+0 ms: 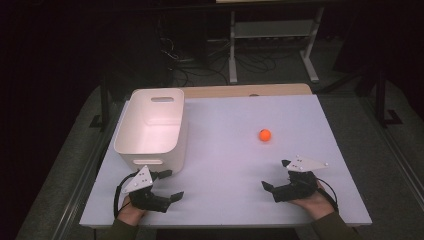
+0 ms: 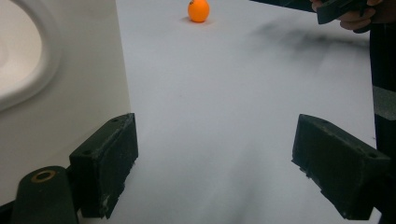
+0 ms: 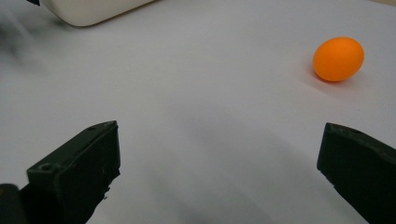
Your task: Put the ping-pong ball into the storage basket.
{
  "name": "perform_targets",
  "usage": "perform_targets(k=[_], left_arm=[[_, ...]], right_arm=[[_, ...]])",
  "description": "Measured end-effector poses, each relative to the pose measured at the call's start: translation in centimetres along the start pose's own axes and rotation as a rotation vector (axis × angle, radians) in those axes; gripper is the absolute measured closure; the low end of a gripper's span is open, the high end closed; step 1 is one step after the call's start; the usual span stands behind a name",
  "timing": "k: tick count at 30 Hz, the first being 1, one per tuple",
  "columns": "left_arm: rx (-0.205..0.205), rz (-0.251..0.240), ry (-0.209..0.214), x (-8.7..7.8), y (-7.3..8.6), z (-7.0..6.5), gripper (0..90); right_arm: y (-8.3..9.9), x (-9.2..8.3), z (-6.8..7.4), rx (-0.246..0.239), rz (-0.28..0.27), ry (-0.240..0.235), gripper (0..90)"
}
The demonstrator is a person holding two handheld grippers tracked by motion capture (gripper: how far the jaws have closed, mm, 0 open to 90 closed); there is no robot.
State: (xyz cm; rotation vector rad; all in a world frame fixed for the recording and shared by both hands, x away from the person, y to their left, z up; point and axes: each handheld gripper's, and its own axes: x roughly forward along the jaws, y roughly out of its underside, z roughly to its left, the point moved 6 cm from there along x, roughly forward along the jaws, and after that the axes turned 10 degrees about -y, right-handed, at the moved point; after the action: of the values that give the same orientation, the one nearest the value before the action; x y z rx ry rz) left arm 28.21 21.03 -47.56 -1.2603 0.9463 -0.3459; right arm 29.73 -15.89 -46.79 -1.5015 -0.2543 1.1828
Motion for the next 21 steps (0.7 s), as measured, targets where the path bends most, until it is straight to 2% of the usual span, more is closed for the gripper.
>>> perform_targets(k=[21], left_arm=[[-0.008,-0.004,0.002,-0.04,-0.01,0.03,14.1]], right_arm=[[-0.22,0.04,0.02,-0.007,0.005,0.007,0.0]])
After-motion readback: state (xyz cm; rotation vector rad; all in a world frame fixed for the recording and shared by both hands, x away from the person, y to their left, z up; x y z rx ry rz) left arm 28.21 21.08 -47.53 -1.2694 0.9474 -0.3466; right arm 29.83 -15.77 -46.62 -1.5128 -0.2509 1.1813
